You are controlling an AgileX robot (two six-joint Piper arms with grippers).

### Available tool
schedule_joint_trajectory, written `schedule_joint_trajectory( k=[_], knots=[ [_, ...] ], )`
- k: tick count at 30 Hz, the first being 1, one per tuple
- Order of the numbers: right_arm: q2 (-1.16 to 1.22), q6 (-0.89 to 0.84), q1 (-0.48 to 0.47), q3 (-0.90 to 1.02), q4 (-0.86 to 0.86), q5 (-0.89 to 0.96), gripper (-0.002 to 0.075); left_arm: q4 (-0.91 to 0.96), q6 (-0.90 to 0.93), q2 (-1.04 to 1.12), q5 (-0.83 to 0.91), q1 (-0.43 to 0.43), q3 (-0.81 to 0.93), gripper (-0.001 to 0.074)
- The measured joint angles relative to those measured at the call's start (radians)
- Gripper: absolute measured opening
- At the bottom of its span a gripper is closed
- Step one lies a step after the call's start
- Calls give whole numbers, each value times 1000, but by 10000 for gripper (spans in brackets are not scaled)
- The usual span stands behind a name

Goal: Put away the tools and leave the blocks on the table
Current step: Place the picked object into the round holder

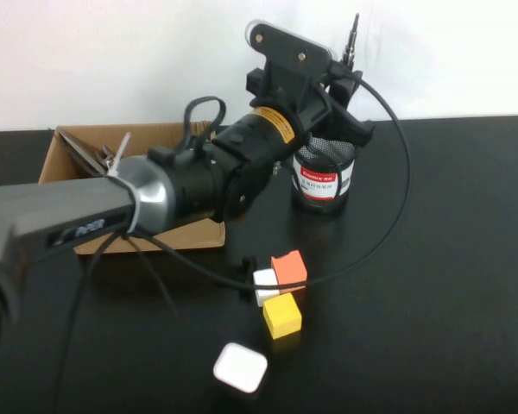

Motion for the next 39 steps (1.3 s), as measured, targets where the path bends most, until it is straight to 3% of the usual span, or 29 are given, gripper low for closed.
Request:
schedule_joint_trajectory(
  k=[25,32,36,39],
  knots=[
    [0,0,0,0,0,0,-7,-51,1,124,-34,23,-29,179],
    [0,0,0,0,0,0,-7,-51,1,124,-55,23,-29,394],
    [0,0,0,0,0,0,-7,-51,1,122,-57,23,-30,423],
    [0,0,0,0,0,0,-7,-58,0,83,0,23,-30,395]
  ],
)
